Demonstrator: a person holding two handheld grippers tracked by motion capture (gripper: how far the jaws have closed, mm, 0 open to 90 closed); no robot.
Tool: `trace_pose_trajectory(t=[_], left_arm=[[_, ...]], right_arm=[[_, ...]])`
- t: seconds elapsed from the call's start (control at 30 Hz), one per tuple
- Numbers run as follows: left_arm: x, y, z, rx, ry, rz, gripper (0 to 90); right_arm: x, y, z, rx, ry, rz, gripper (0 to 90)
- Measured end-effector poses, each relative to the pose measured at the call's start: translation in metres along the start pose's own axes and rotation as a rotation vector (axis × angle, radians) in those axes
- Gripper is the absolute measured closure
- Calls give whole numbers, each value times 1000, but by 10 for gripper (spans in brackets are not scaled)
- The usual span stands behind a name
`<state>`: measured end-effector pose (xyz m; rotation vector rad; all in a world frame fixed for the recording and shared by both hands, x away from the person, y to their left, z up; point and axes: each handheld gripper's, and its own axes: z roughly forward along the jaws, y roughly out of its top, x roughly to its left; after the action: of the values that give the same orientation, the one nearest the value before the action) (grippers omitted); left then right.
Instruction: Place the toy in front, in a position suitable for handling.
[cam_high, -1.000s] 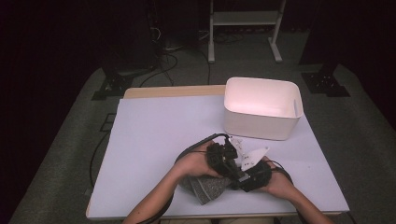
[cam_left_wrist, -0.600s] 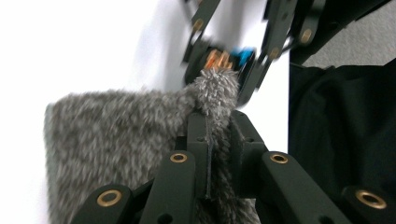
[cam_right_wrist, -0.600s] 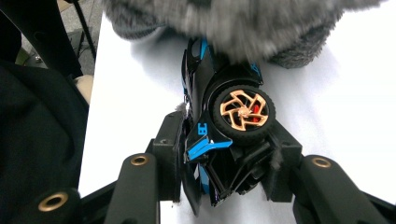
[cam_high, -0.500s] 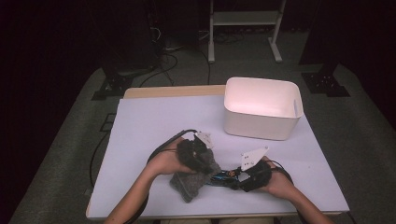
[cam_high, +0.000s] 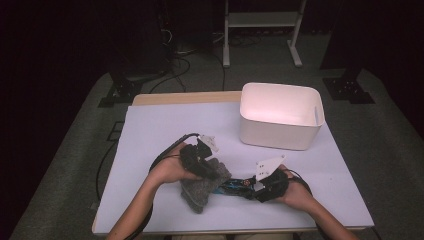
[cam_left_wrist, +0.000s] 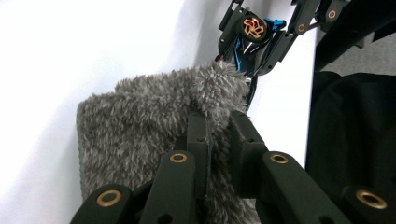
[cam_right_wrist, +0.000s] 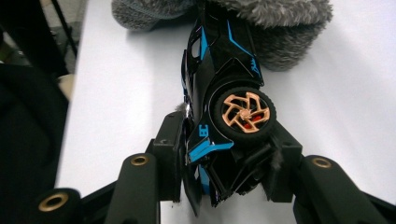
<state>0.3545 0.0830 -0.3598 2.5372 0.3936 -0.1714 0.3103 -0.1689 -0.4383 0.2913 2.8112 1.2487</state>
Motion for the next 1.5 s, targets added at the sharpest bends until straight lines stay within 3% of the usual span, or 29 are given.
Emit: trace_pose_trajectory(t=[0.17,0.27,0.33,0.47,0.57,0.6,0.77,1.17,1.33,1.5], left_arm=[[11,9,0,3,5,-22,805],[16,12,5,16,-4,-32,803],[18,11,10,27,-22,-33,803],[18,5,11,-2,-50,-54,806],[16,2,11,-8,-60,-53,808],[13,1,10,-1,-61,-43,809],[7,-3,10,16,-73,-20,810],[-10,-14,14,24,-89,9,811],[-16,-20,17,27,-107,16,811],[-23,-25,22,54,-116,28,811]], right_arm=[[-15,2,0,6,-20,-9,558],[-22,1,0,-3,-19,14,557],[-22,-1,-1,-9,-19,18,556],[-20,0,-3,-5,-31,39,528],[-20,0,-4,-14,-11,69,500],[-19,1,-6,-16,-2,85,443],[-15,4,-6,-19,29,129,344],[-9,0,-4,12,29,198,198],[-4,-2,1,34,32,186,172],[3,-3,9,80,36,142,166]])
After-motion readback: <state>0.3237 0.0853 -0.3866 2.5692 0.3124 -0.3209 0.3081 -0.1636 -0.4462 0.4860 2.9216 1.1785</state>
